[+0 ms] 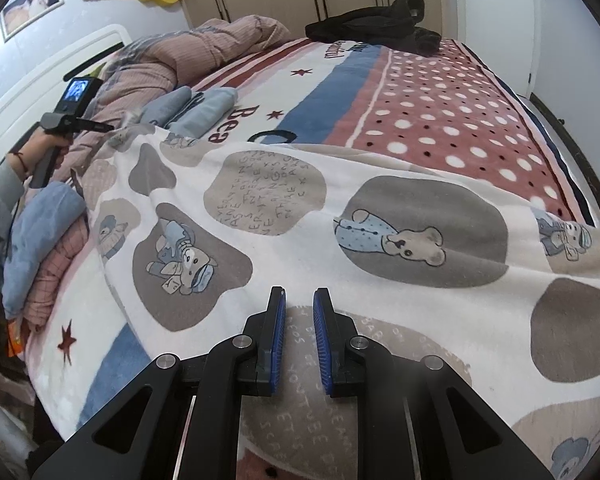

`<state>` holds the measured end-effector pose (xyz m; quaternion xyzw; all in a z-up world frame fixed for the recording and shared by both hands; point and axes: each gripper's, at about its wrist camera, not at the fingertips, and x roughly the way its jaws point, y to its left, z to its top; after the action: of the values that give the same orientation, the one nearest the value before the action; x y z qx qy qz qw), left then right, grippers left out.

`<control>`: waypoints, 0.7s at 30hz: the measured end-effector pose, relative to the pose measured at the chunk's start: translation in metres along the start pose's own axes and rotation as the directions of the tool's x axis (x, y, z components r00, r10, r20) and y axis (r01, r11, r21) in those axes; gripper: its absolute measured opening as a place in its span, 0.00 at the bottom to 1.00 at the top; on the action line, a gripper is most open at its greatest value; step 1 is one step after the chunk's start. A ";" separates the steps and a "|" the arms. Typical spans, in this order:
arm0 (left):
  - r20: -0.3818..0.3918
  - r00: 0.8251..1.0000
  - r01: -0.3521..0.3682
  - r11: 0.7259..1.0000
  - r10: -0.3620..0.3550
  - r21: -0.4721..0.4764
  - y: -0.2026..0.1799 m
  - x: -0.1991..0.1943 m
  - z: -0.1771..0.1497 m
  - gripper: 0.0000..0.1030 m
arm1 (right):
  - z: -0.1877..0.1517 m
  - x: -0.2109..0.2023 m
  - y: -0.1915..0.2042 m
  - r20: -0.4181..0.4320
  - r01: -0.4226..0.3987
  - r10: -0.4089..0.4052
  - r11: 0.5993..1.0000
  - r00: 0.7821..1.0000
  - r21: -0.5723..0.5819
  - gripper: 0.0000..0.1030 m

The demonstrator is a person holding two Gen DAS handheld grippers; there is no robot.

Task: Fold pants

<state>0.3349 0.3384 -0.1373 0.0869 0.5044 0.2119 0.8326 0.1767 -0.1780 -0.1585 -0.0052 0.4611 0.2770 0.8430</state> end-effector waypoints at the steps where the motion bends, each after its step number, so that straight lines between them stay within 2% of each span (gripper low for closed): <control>1: -0.003 0.995 0.102 0.995 -0.102 -0.014 0.006 -0.007 -0.003 0.40 | -0.001 -0.001 0.000 0.000 -0.002 0.002 1.000 1.000 0.003 0.11; 2: -0.021 0.983 0.184 0.983 -0.185 -0.019 0.007 -0.009 -0.005 0.40 | -0.003 -0.002 0.000 0.001 -0.005 0.005 1.000 1.000 0.005 0.11; 3: -0.048 0.956 0.287 0.958 -0.288 -0.025 0.008 -0.011 -0.007 0.40 | -0.004 -0.003 0.001 0.001 -0.007 0.007 1.000 1.000 0.005 0.11; 4: -0.084 0.918 0.386 0.922 -0.387 -0.029 0.007 -0.012 -0.013 0.41 | -0.005 -0.003 0.002 0.001 -0.010 0.010 1.000 1.000 0.004 0.11; 5: -0.112 0.908 0.404 0.914 -0.404 -0.025 0.004 -0.011 -0.017 0.41 | -0.005 -0.004 0.003 0.002 -0.010 0.010 1.000 1.000 0.001 0.11; 7: -0.178 0.908 0.386 0.923 -0.380 -0.003 -0.005 -0.004 -0.027 0.41 | -0.005 -0.005 0.005 0.005 -0.016 0.016 1.000 1.000 0.005 0.11; 8: -0.206 0.899 0.392 0.920 -0.386 -0.014 -0.007 0.000 -0.033 0.41 | -0.005 -0.005 0.006 0.007 -0.022 0.022 1.000 1.000 0.007 0.11; 9: -0.220 0.879 0.425 0.904 -0.423 -0.042 -0.008 0.002 -0.038 0.40 | -0.005 -0.006 0.007 0.009 -0.029 0.029 1.000 1.000 0.009 0.11; 10: -0.224 0.848 0.475 0.876 -0.481 -0.083 -0.009 0.001 -0.042 0.33 | -0.005 -0.007 0.009 0.013 -0.033 0.033 0.999 0.999 0.008 0.11; 11: -0.221 0.834 0.498 0.862 -0.505 -0.091 -0.011 -0.002 -0.044 0.18 | -0.005 -0.008 0.011 0.016 -0.035 0.035 0.999 0.999 0.004 0.11; 12: -0.222 0.825 0.516 0.853 -0.519 -0.078 -0.013 -0.006 -0.045 0.14 | -0.005 -0.009 0.012 0.019 -0.036 0.036 0.999 0.999 0.002 0.11; 13: -0.220 0.826 0.522 0.852 -0.519 -0.048 -0.018 -0.014 -0.046 0.04 | -0.005 -0.009 0.012 0.020 -0.038 0.038 0.999 0.999 0.003 0.11; 14: -0.219 0.832 0.517 0.855 -0.509 -0.023 -0.021 -0.022 -0.046 0.02 | -0.005 -0.010 0.012 0.019 -0.039 0.038 0.999 0.999 0.006 0.11; 16: -0.191 0.863 0.474 0.881 -0.467 -0.013 -0.020 -0.035 -0.041 0.01 | -0.005 -0.009 0.011 0.018 -0.040 0.040 0.999 0.999 0.013 0.11; 17: -0.180 0.872 0.459 0.888 -0.455 -0.020 -0.017 -0.040 -0.038 0.01 | -0.005 -0.009 0.011 0.018 -0.041 0.041 0.999 0.999 0.016 0.11; 19: -0.164 0.875 0.466 0.885 -0.456 0.025 -0.015 -0.049 -0.033 0.03 | -0.005 -0.009 0.009 0.021 -0.046 0.045 0.999 0.999 0.023 0.11; 21: -0.161 0.892 0.438 0.896 -0.422 0.080 -0.015 -0.051 -0.030 0.07 | -0.005 -0.010 0.010 0.025 -0.049 0.049 0.998 0.999 0.026 0.11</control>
<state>0.2922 0.2999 -0.1156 0.0055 0.5794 -0.0011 0.8150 0.1635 -0.1757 -0.1512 0.0207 0.4545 0.2915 0.8414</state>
